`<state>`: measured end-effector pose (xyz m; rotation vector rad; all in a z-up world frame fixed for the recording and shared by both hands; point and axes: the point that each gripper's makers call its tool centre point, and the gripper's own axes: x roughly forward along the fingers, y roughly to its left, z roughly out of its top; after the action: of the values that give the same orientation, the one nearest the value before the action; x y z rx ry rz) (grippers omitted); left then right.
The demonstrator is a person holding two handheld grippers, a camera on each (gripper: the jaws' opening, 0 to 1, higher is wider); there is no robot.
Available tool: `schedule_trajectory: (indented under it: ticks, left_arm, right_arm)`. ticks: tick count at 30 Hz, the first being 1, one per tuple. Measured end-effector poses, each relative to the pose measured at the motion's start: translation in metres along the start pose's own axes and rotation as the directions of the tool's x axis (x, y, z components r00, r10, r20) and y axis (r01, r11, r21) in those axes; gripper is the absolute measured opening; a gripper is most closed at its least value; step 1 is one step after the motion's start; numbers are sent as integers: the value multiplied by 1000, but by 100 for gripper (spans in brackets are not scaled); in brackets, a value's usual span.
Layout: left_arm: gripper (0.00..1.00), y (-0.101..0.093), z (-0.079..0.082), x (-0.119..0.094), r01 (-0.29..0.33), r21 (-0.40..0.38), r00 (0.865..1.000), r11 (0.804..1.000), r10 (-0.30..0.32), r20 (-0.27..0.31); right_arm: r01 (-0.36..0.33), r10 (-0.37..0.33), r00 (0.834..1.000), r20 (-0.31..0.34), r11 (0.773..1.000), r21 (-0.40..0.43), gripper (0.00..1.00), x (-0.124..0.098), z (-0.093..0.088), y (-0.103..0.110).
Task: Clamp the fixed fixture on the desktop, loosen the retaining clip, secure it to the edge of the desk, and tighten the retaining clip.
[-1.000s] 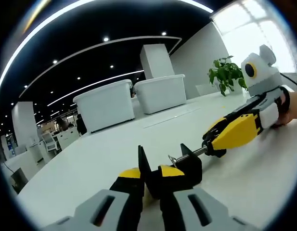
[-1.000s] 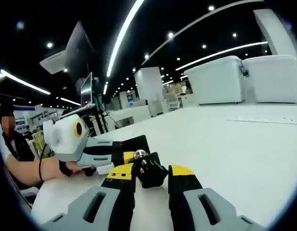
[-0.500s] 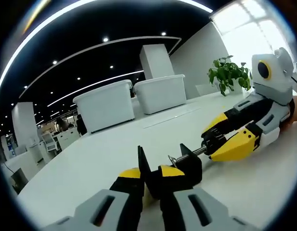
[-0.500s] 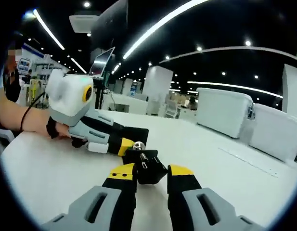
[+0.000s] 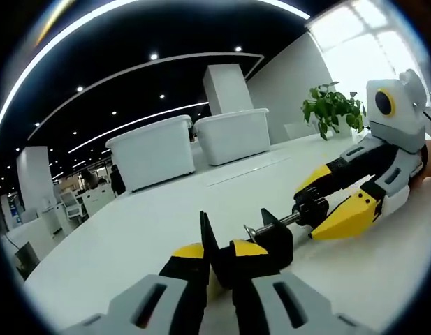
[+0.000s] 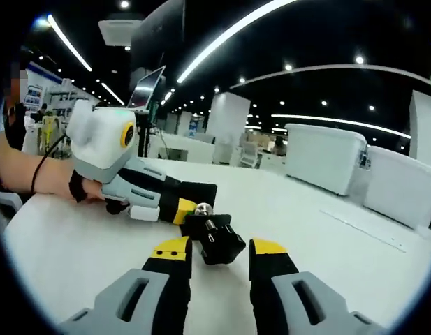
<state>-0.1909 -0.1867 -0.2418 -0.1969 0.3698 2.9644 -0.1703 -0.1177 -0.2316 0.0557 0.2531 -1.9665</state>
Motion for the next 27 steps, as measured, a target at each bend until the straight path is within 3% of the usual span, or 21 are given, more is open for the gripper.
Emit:
schedule_trajectory:
  ticks: [2, 4, 5, 9, 11, 17, 19, 22, 27]
  left_arm:
    - [12, 0, 0, 0, 1, 0, 1000, 1000, -1, 0]
    - [12, 0, 0, 0, 1, -1, 1000, 1000, -1, 0]
    - [13, 0, 0, 0, 2, -3, 1000, 1000, -2, 0]
    - [13, 0, 0, 0, 2, -5, 1000, 1000, -2, 0]
    - [14, -1, 0, 0, 4, -9, 1000, 1000, -4, 1]
    - [14, -1, 0, 1, 6, -8, 1000, 1000, -6, 3]
    - [14, -1, 0, 1, 6, -8, 1000, 1000, -6, 3]
    - [14, -1, 0, 1, 6, -7, 1000, 1000, -6, 3]
    - [14, -1, 0, 0, 6, -7, 1000, 1000, -6, 3]
  right_arm:
    - [-16, 13, 999, 32, 996, 88, 47, -1, 6, 1]
    - [-28, 22, 999, 34, 981, 190, 49, -3, 8, -1]
    - [-17, 9, 999, 35, 970, 243, 46, -3, 8, -7]
    - [15, -29, 999, 42, 949, 314, 30, -6, 8, -21]
    - [26, -36, 999, 29, 951, 308, 23, -6, 5, -22]
    - [2, -15, 999, 41, 954, 299, 18, -6, 8, -14]
    - [4, -17, 999, 49, 964, 265, 17, -6, 9, -13]
    - [2, -13, 997, 77, 990, 144, 14, -5, 13, -12]
    - [16, -21, 996, 85, 998, 65, 13, -4, 15, -13]
